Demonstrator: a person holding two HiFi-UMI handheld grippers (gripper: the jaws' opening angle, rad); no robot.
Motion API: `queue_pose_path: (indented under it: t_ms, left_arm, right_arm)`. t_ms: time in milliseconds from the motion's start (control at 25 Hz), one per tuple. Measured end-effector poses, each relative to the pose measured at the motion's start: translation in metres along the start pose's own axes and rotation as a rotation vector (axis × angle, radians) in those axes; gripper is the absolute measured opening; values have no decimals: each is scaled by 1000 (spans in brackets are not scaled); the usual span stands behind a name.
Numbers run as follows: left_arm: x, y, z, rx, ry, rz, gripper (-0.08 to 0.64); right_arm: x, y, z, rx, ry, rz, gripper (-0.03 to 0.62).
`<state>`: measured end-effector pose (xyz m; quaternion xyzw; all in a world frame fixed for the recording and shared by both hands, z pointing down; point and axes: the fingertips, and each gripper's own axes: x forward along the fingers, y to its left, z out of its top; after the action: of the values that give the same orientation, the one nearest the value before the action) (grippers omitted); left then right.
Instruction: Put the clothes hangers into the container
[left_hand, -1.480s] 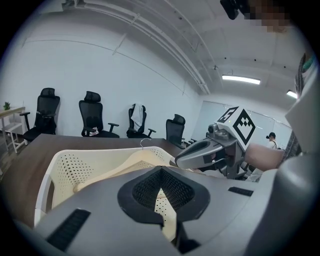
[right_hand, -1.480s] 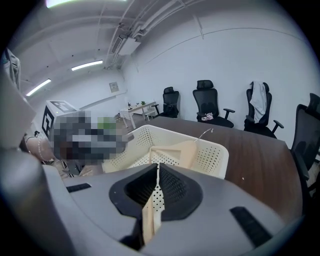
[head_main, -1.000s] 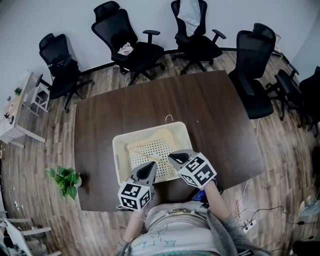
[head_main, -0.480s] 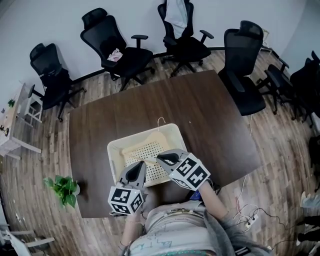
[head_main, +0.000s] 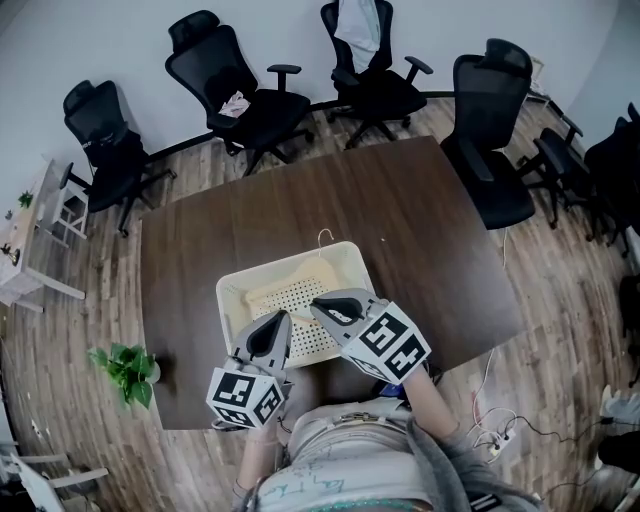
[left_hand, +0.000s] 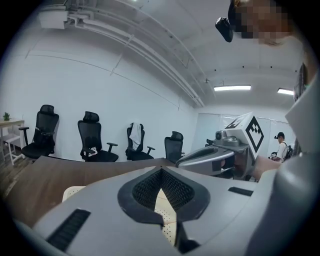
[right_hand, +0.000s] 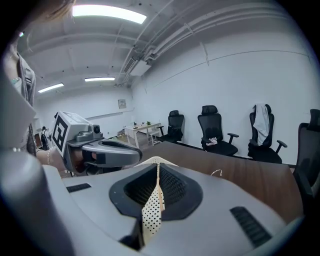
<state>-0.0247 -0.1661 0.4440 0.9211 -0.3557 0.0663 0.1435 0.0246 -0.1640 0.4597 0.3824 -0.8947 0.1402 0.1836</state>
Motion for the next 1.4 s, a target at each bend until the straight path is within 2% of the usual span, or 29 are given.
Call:
queue_pose_path:
  t_ms: [200,640,1400]
  left_arm:
    - [0,-6,11,4,-28,-4,11]
    - [-9,-22,33,40,-75,-4,11]
    - [-3,-39,29,33,-56,-31,11]
  right_arm:
    - [-5,3,12,-22,-42,-20,28]
    - [-19,15,27,-34,-95,3,27]
    - [-32,11,19,-64,-61,3,26]
